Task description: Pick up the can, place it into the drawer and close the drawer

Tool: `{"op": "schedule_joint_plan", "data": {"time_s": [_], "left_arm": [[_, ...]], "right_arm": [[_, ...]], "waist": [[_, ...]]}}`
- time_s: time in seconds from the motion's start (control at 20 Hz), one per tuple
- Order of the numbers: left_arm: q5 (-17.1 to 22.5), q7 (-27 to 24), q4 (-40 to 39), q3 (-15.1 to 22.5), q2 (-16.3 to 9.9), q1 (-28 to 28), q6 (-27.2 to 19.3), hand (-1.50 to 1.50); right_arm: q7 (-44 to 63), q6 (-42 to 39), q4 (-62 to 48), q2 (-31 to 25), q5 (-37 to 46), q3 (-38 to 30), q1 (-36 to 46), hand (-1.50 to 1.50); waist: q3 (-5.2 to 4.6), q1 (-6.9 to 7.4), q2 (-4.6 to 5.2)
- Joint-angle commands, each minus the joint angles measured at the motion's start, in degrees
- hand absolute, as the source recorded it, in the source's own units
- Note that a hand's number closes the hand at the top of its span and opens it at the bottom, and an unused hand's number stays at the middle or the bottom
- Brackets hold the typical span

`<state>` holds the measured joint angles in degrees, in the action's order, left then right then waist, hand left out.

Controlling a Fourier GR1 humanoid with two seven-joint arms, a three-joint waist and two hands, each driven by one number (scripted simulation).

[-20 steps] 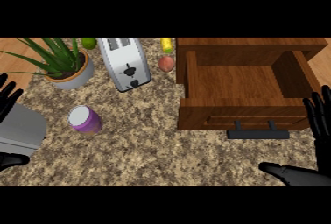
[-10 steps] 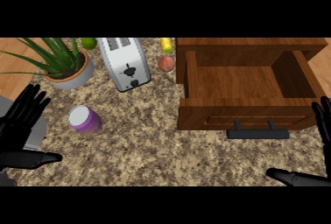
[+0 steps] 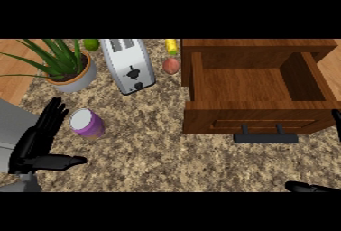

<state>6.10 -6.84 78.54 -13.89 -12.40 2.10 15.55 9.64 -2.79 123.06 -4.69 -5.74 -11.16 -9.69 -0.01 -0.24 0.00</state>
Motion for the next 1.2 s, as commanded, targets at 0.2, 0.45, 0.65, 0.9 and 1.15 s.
{"op": "schedule_joint_plan", "data": {"time_s": [0.2,0.45,0.65,0.9,1.15], "left_arm": [[-1.59,-7.23,-12.45,-1.95,-0.35,3.59,-0.9,-1.5],[-3.38,-15.91,-29.89,-4.55,-4.22,9.78,0.33,-1.5],[-6.15,-21.05,-38.93,-3.0,-2.63,14.02,-2.01,-1.5],[-6.93,-27.72,-50.01,-4.43,-5.05,17.1,-1.99,-1.5],[-6.43,-30.03,-58.92,-5.59,-6.98,22.72,-1.39,-1.5]], "right_arm": [[5.88,-0.11,4.44,0.19,1.81,1.22,-0.08,-1.5],[5.36,-1.89,4.27,-1.26,-1.9,-2.5,0.18,-1.5],[0.44,-3.76,-0.68,-1.28,-3.23,-5.61,0.04,-1.5],[6.99,-2.17,2.89,-2.59,-3.43,-6.14,2.95,-1.5],[6.94,-1.88,4.47,-0.7,-1.11,-3.13,3.52,-1.5]], "waist": [[-0.01,0.04,0.01],[-0.03,-0.26,0.08],[-0.03,-0.4,0.15],[-0.07,-0.43,0.19],[-0.08,-0.54,0.21]]}}
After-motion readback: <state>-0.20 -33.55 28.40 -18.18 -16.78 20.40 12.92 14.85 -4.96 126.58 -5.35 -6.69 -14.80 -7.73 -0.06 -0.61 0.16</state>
